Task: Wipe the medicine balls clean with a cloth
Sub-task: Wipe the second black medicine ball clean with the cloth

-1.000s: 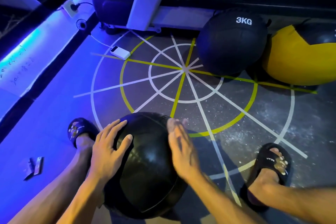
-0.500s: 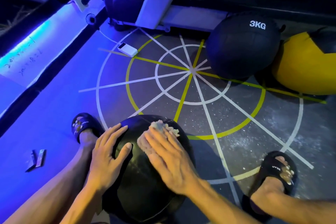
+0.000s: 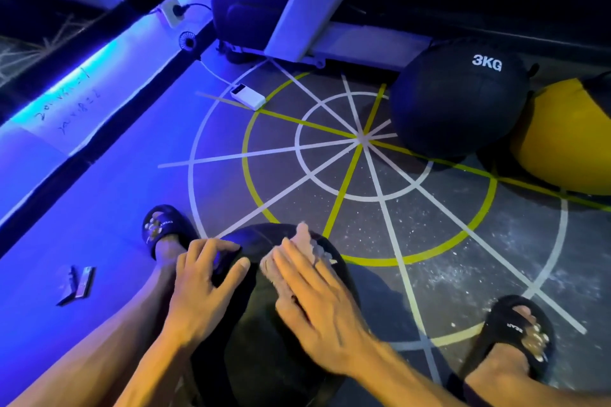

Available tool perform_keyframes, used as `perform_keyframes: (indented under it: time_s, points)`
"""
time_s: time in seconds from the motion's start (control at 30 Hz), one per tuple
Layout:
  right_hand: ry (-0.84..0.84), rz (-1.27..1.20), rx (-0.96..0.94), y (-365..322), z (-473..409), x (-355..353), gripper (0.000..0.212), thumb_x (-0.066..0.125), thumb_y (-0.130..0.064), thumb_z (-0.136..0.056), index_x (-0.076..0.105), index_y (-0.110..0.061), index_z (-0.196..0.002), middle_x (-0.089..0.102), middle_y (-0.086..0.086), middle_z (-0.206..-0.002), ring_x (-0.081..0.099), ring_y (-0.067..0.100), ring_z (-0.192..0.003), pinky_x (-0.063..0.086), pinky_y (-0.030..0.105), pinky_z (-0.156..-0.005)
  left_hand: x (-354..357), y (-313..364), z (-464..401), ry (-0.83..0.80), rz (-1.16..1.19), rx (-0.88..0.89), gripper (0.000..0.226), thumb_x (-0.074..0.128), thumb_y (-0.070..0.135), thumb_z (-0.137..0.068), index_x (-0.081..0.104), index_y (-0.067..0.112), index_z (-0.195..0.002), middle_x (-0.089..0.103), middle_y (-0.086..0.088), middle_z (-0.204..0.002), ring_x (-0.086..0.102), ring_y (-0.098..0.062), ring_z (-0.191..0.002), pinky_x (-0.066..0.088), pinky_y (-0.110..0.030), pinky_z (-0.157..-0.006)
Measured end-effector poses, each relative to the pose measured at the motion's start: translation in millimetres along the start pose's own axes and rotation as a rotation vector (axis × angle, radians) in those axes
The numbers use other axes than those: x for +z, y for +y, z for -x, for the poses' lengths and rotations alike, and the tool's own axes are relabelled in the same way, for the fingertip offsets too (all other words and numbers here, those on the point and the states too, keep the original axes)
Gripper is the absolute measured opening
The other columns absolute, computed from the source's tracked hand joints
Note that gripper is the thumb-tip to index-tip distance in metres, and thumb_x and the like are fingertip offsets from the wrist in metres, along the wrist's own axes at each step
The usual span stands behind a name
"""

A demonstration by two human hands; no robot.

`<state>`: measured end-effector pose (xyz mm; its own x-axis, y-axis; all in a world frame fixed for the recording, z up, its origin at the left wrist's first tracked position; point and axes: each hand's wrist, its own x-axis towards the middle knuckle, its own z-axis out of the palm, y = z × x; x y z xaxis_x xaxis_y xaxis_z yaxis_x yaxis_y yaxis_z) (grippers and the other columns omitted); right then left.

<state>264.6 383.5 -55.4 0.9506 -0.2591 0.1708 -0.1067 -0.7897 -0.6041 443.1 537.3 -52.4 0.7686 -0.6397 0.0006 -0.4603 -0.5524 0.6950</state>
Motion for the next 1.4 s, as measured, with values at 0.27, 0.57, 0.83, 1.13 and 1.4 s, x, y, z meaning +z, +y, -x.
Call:
perform_keyframes:
  time_s: [0.27, 0.57, 0.83, 1.13, 1.4]
  points:
    - [-0.155, -0.393, 0.377, 43.2, -27.8, -2.4, 0.053, 0.018, -0.045, -0.11, 0.034, -0.03, -0.158, 0.025, -0.019, -0.163, 0.004, 0.005, -0.156, 0.007, 0.018, -0.123, -0.2, -4.8, 10.1, 0.087, 0.057, -0.052, 0.017, 0.057, 0.059, -0.087, 0.059, 0.042, -0.086, 0.058, 0.012, -0.099, 0.052, -0.023, -0.103, 0.043, -0.044, -0.092]
    - [-0.228, -0.166, -0.033, -5.7, -33.8, 7.2, 0.055, 0.019, -0.045, -0.109, 0.04, -0.027, -0.156, 0.031, -0.006, -0.166, 0.016, 0.006, -0.155, 0.011, 0.034, -0.127, 6.1, -5.3, 15.9, 0.093, 0.046, -0.041, 0.021, 0.054, 0.058, -0.089, 0.059, 0.038, -0.085, 0.056, 0.014, -0.103, 0.051, -0.024, -0.102, 0.039, -0.029, -0.085]
    - [-0.209, -0.198, 0.19, 1.8, -47.3, -10.6, 0.046, 0.022, -0.044, -0.112, 0.058, -0.029, -0.136, 0.037, 0.001, -0.162, 0.011, 0.019, -0.158, 0.021, 0.04, -0.123, 6.3, 4.6, 15.9, 0.127, 0.069, -0.054, 0.026, 0.052, 0.06, -0.089, 0.06, 0.035, -0.083, 0.055, 0.016, -0.103, 0.049, -0.021, -0.103, 0.036, -0.029, -0.086]
    - [-0.21, -0.311, 0.417, 52.3, -25.6, -8.9, 0.047, 0.018, -0.032, -0.113, 0.029, -0.029, -0.159, 0.016, -0.032, -0.155, 0.004, -0.001, -0.155, -0.003, 0.005, -0.115, 8.4, 5.5, 17.3, 0.086, 0.053, -0.079, 0.015, 0.057, 0.042, -0.1, 0.062, 0.035, -0.088, 0.057, 0.014, -0.105, 0.048, -0.02, -0.105, 0.025, -0.006, -0.089]
    - [-0.164, 0.002, -0.097, -26.6, 14.9, -10.4, 0.058, 0.026, -0.048, -0.11, 0.024, -0.022, -0.163, 0.014, -0.009, -0.171, 0.002, 0.012, -0.158, 0.003, 0.034, -0.128, 1.4, -12.9, 19.8, 0.17, 0.226, -0.049, 0.021, 0.053, 0.022, -0.096, 0.066, 0.038, -0.098, 0.067, 0.013, -0.103, 0.061, -0.014, -0.104, 0.044, -0.052, -0.1]
